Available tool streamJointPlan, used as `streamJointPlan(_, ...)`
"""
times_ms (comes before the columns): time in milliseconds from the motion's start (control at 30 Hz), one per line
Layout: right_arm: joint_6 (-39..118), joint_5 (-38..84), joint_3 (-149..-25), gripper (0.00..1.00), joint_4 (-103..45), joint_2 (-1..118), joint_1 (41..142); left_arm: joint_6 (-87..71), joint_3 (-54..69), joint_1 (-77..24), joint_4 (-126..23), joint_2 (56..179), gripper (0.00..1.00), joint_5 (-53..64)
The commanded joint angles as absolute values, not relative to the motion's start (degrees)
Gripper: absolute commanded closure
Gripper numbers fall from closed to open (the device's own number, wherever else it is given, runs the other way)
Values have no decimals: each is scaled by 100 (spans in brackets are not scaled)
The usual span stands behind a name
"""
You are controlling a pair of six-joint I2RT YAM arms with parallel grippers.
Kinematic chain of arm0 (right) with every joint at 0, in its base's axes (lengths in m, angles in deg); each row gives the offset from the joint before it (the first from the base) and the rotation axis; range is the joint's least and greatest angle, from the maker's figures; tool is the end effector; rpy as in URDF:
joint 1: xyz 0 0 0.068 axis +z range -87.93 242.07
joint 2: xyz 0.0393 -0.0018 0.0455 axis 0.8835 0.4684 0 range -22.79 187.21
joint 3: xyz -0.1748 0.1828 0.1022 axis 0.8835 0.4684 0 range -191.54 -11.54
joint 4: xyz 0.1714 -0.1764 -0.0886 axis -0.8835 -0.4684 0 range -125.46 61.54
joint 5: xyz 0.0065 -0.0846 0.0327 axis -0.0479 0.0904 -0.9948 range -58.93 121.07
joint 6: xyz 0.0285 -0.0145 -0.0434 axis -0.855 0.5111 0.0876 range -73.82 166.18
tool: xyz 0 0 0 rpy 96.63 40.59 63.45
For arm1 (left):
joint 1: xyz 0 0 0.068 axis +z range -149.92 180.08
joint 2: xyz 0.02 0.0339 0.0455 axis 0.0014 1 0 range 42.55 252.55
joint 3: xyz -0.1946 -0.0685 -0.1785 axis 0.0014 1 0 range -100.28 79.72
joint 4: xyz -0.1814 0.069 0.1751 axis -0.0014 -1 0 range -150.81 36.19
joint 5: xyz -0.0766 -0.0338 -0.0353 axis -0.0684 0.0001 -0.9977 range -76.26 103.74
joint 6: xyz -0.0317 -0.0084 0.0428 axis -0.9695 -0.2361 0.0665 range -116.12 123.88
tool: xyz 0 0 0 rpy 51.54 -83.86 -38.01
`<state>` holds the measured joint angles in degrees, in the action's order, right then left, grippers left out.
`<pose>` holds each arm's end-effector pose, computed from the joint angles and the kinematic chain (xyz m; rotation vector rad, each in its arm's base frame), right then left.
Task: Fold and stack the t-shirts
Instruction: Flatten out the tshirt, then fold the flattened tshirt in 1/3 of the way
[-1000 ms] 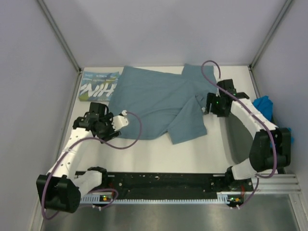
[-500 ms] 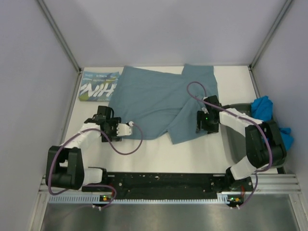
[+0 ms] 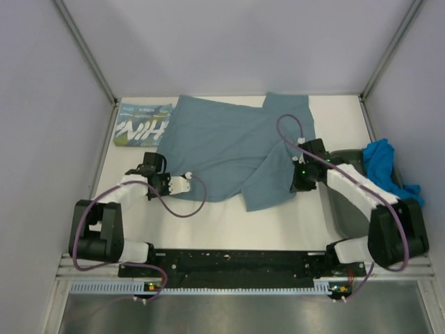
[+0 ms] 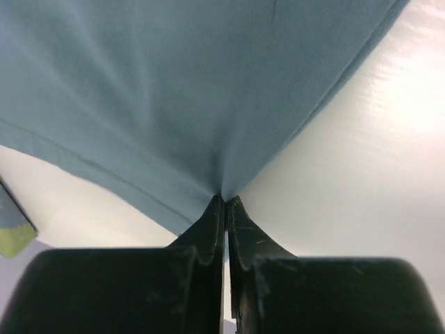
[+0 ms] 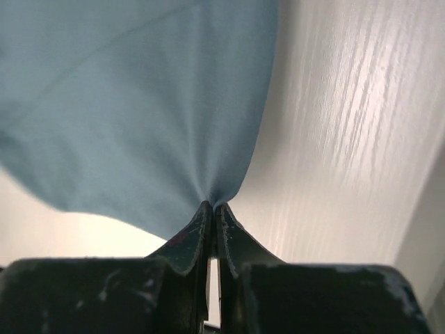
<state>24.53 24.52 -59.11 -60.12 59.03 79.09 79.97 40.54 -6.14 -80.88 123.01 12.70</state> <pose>0.2506 0.0810 0.1866 0.0780 2.7610 0.3440 0.2387 -0.0267 0.1555 1.8514 2.1108 0.2865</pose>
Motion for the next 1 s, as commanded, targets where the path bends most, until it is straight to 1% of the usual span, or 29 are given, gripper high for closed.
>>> streamJointPlan(0, 2281, 2106, -6357, 100, -7527, 4044, 7912, 7253, 3806, -572, -8868, 11447, 100, 1462)
streamJointPlan(167, 1763, 1271, -6156, 100, -8750, 2523, 8008, 7191, 4210, -572, -9738, 10278, 100, 1409)
streamJointPlan(300, 1227, 1208, -6058, 100, -9515, 1564, 8105, 7042, 4211, -581, -10600, 9775, 100, 1075)
streamJointPlan(433, 971, 884, -6400, 100, -10393, 1027, 8114, 6918, 3983, -581, -11250, 9555, 100, 969)
streamJointPlan(600, 882, 840, -6779, 100, -11405, 543, 8105, 6848, 3657, -581, -11743, 9326, 100, 785)
streamJointPlan(700, 927, 839, -6491, 100, -11372, 481, 8106, 6857, 3657, -581, -11762, 9370, 100, 618)
streamJointPlan(833, 997, 777, -5849, 100, -10433, 753, 8106, 6883, 3709, -590, -11578, 9484, 100, 609)
streamJointPlan(900, 1102, 1022, -5821, 100, -9835, 1068, 8106, 6883, 3674, -590, -11315, 9563, 100, 670)
streamJointPlan(967, 1216, 1549, -5847, 100, -9483, 1551, 8114, 6831, 3604, -590, -10938, 9712, 100, 679)
